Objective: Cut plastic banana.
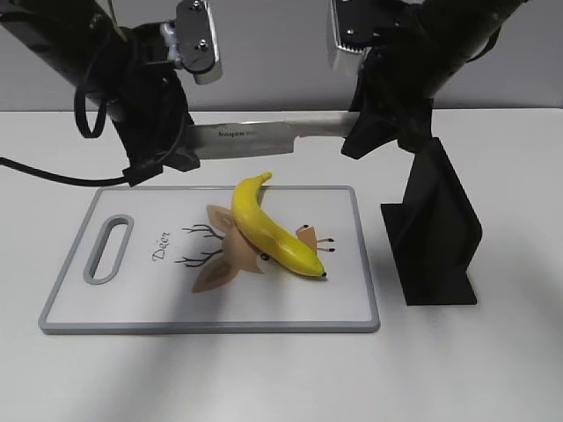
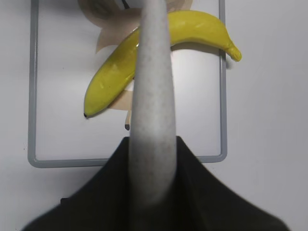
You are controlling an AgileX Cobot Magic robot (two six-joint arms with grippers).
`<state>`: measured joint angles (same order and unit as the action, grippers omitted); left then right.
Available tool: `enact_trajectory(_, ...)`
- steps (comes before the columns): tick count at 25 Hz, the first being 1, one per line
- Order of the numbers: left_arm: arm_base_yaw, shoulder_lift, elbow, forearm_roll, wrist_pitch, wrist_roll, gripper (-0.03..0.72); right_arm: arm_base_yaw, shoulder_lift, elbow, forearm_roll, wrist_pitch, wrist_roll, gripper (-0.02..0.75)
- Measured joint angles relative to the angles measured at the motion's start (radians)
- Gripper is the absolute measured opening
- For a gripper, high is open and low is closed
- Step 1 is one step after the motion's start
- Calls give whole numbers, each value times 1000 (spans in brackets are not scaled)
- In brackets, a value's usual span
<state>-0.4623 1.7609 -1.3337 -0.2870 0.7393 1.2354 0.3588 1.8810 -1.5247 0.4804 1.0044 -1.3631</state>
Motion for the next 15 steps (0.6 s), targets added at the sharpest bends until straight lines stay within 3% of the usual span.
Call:
enact_trajectory(3, 0, 9, 0, 1, -11, 0, 458, 0, 10, 0, -4, -4, -3, 179)
enact_trajectory(8, 0, 15, 0, 2, -18, 2, 205, -14, 16, 0, -39, -22, -6, 179)
enact_trajectory(15, 0, 15, 0, 3, -19, 3, 154, -33, 23, 0, -37, -20, -9, 179)
